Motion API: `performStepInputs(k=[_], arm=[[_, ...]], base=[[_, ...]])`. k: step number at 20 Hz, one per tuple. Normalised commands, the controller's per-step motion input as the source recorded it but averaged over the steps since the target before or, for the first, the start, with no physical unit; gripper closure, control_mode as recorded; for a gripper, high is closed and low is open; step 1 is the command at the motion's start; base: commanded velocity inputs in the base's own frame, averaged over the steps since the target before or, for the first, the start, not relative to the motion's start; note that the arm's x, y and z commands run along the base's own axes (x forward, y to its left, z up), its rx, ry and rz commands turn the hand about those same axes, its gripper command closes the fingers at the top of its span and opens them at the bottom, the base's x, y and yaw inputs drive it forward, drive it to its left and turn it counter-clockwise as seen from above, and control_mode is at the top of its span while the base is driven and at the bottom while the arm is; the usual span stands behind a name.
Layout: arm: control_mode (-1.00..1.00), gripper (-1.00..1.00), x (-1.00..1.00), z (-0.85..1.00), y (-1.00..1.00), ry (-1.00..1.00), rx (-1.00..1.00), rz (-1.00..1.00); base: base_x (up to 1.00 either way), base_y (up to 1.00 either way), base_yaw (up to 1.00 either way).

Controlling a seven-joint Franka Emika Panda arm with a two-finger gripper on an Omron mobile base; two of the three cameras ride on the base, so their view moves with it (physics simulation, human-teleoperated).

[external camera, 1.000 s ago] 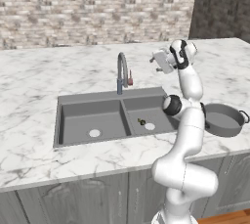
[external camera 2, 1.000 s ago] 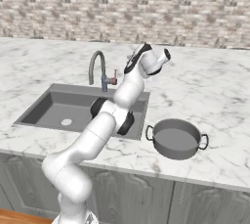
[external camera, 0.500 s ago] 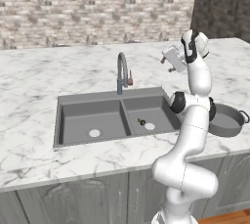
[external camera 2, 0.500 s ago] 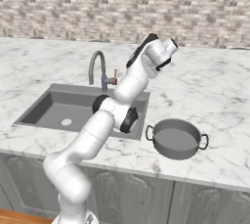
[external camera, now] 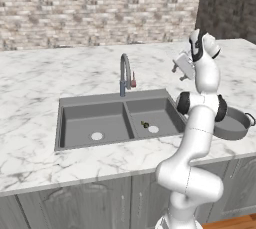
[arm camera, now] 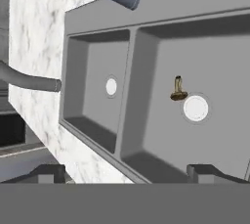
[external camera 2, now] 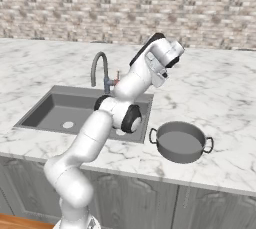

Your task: Dump the mushroom from the pot into the sink. Then turn on the water and wash the mushroom. Then turn off the water and put the mushroom back in the pot.

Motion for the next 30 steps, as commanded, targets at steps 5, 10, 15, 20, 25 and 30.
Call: performStepInputs(k=[5, 10, 15, 20, 25, 30], arm=[[-1.0, -1.0, -1.0, -0.68, 0.47, -0.11, -0.04, 0.0], [-1.0, -1.0, -1.0, -0.56, 0.62, -0.14, -0.02, 0.0], [-1.0, -1.0, -1.0, -0.19, 0.51, -0.34, -0.09, 0.0], [-1.0, -1.0, -1.0, 0.0, 0.45, -0.44, -0.16, 0.0], [-1.0, -1.0, -0.97, 0.0, 0.51, -0.42, -0.19, 0.0], [-1.0, -1.0, -0.33, 0.04, 0.4, -0.24, -0.14, 0.0]], base=[[0.0, 0.0, 0.0], [0.0, 0.0, 0.0], [0.0, 0.0, 0.0], [0.0, 0.0, 0.0], [0.0, 0.0, 0.0], [0.0, 0.0, 0.0]])
